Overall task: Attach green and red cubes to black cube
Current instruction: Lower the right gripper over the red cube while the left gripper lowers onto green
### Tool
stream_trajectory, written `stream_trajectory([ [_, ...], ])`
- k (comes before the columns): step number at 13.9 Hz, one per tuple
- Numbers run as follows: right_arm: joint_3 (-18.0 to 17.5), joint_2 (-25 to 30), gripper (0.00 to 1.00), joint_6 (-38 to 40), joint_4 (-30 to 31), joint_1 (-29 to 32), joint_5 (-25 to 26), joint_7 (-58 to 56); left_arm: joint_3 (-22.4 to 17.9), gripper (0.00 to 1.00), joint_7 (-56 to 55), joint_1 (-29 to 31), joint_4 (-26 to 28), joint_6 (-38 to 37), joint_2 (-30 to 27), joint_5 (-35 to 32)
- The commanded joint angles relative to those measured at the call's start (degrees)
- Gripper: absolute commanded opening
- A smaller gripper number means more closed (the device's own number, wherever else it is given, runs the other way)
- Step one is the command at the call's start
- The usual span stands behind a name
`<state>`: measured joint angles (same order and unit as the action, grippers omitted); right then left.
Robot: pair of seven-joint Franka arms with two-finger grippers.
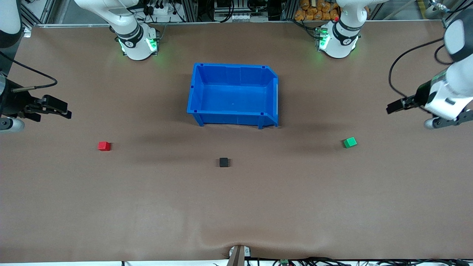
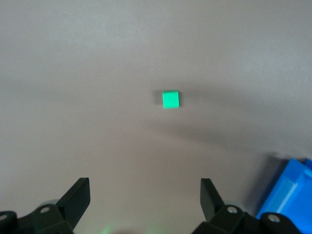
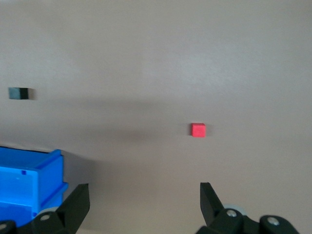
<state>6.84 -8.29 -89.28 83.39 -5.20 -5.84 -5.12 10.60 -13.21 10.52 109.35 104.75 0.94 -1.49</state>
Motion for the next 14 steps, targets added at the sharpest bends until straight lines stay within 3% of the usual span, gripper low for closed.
stream_trajectory([
  [1, 0.37, -2.16, 1.00, -1.68, -1.65, -0.78, -1.36, 0.81, 0.48, 1.00, -1.91, 0.46, 5.77, 9.20, 2.38, 0.00],
  [8, 0.37, -7.08, 1.00, -8.01, -1.65, -3.50, -3.90, 0.81, 0.57, 1.00, -1.91, 0.46, 15.80, 26.27, 9.24, 0.00],
  [14, 0.37, -13.32, 1.00, -14.68, -1.65, -8.50, -6.28, 0.63, 0.57, 1.00, -3.39, 2.13, 16.87, 34.37, 16.18, 0.26],
])
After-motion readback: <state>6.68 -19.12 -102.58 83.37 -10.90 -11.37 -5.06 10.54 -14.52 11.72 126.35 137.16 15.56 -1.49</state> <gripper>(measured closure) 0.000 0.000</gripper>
